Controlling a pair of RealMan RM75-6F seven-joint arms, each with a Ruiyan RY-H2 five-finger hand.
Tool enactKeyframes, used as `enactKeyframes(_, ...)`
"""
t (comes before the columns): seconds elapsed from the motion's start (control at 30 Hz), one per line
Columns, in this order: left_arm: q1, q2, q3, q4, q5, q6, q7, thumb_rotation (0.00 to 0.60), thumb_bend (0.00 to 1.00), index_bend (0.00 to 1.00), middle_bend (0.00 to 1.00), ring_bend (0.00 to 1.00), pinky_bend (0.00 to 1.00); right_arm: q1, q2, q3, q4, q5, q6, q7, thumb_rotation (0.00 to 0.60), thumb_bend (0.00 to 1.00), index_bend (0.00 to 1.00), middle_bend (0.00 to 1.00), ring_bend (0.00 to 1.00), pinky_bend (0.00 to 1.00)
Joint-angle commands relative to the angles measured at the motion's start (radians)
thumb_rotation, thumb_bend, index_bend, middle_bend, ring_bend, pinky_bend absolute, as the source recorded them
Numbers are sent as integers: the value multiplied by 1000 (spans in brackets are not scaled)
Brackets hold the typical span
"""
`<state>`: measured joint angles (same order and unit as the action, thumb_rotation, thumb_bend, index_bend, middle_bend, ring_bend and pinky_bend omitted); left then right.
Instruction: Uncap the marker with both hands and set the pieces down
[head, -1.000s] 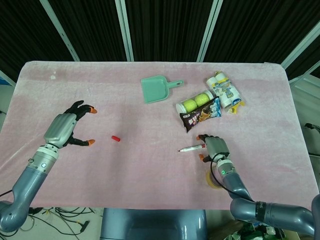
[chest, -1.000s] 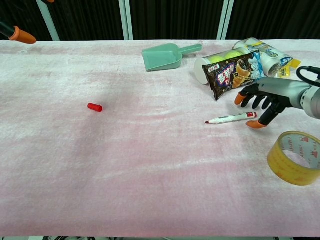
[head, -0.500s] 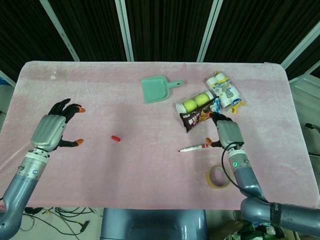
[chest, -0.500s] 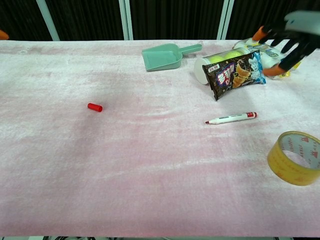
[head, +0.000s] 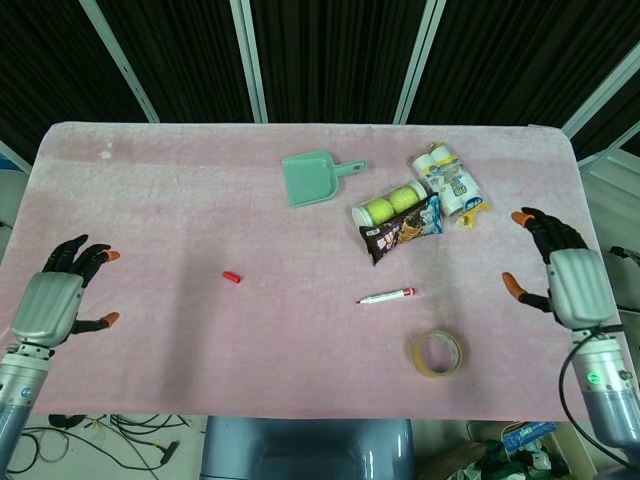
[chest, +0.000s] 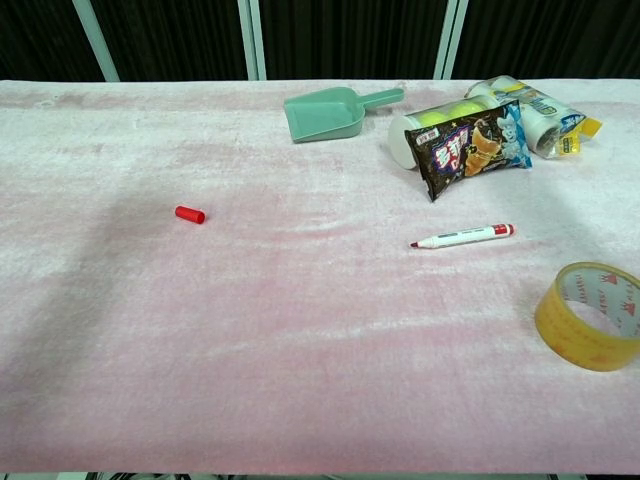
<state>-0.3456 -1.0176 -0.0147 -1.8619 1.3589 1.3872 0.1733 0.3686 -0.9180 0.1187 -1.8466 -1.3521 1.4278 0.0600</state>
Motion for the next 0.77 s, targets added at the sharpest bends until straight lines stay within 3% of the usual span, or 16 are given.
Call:
enactKeyframes(0.03, 62, -41, 39, 72, 57, 55, -40, 600, 45, 215, 142, 13, 89, -123, 33, -94, 153, -137, 99, 96, 600, 199, 193, 119, 149, 195)
enactKeyframes(0.3, 163, -95, 78, 234, 127, 141, -182, 600, 10, 205, 116, 0, 77, -199, -41, -134, 384, -166, 114, 181, 600, 200, 194, 118, 149, 194)
enactKeyframes(0.77, 179, -96, 48, 261, 157, 136, -249, 600, 10, 191, 105, 0, 17, -223, -82, -110, 452, -181, 115, 217, 600, 200, 180, 118, 149, 195)
